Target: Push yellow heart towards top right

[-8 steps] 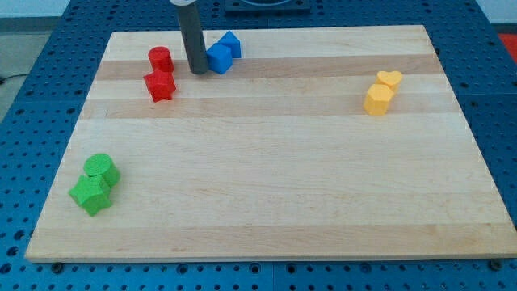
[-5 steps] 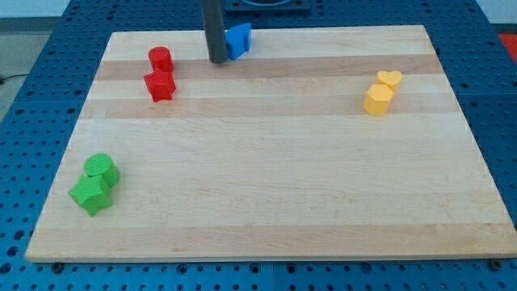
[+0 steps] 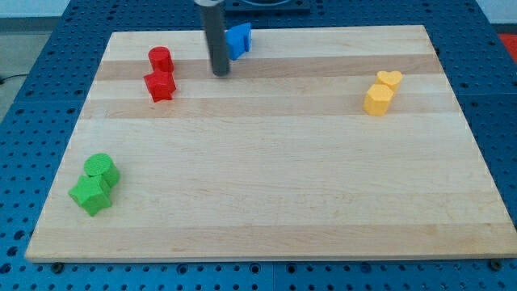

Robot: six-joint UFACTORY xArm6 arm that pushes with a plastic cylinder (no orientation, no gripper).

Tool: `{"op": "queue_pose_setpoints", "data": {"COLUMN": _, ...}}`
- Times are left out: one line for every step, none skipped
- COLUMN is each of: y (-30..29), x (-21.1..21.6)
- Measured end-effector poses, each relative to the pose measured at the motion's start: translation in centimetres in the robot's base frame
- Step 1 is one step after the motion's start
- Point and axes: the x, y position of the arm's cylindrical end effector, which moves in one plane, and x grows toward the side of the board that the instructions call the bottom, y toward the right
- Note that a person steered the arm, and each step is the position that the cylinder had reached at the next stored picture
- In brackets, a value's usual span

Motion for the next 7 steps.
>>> {"op": "queue_pose_setpoints", "data": {"y": 8.1, "x": 0.5}}
{"op": "queue_pose_setpoints", "data": {"y": 8.7, "x": 0.5}}
{"op": "queue_pose_setpoints", "data": {"y": 8.7, "x": 0.1}}
{"op": "queue_pose_setpoints", "data": {"y": 9.4, "x": -2.3}}
{"op": "queue_pose_setpoints", "data": {"y": 13.4, "x": -3.1}}
{"op": "queue_pose_setpoints", "data": {"y": 22.2, "x": -3.5}}
{"op": "queue_pose_setpoints", "data": {"y": 30.8, "x": -3.4}}
